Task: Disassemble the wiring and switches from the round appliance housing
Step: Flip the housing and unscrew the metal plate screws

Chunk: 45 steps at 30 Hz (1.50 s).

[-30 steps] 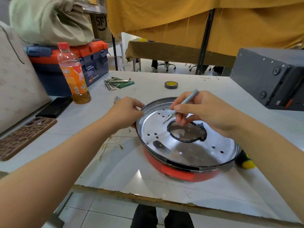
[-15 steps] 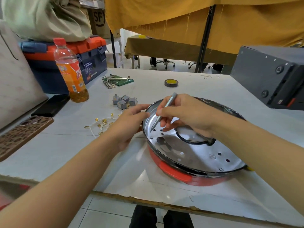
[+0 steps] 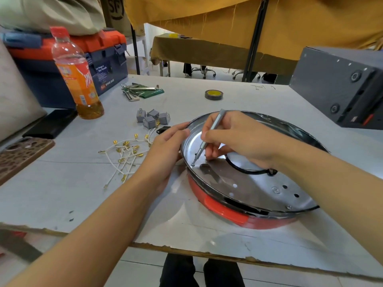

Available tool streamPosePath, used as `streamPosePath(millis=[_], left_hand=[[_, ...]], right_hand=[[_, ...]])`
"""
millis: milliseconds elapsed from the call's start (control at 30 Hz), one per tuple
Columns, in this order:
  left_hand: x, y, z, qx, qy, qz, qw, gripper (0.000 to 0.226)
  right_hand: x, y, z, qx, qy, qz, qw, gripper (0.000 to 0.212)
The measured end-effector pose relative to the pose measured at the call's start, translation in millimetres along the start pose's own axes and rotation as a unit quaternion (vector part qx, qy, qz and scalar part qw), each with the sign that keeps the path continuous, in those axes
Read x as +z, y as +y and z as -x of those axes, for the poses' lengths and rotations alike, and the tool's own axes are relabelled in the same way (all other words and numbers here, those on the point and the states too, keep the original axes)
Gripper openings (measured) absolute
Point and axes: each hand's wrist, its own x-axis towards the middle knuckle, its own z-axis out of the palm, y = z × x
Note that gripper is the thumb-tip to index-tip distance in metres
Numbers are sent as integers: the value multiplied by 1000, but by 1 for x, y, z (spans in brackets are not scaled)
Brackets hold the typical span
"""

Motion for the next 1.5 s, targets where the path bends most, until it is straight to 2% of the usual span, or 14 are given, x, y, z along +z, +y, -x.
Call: streamPosePath(millis=[200,600,867,934,1067,1167,1500], left_hand=[[-1,0,1,0,-10,-2,1000,31],[-3,-1,1,11,-23,-8,1000,33],[-5,-5,-1,37,-38,-9,999,26],[-5,-6,-1,38,-35,-9,999,25],[-6,-6,-2,28,-42,-8,999,28],[-6,-7,-2,40,-44,-14,998,29],[-5,-6,-2,48,-56,-10,997,29]], right_hand=[[4,-2,-2,-24,3,43,999,16],[6,-2,-2,-15,18,53,998,15],[12,-18,0,-92,20,239,966,17],[12,-19,-1,-81,6,232,969,15],[10,-13,-2,-42,-21,141,989,12],[13,-12,-3,-54,-42,142,987,8],[1,-20,-6,-55,-135,154,977,23]])
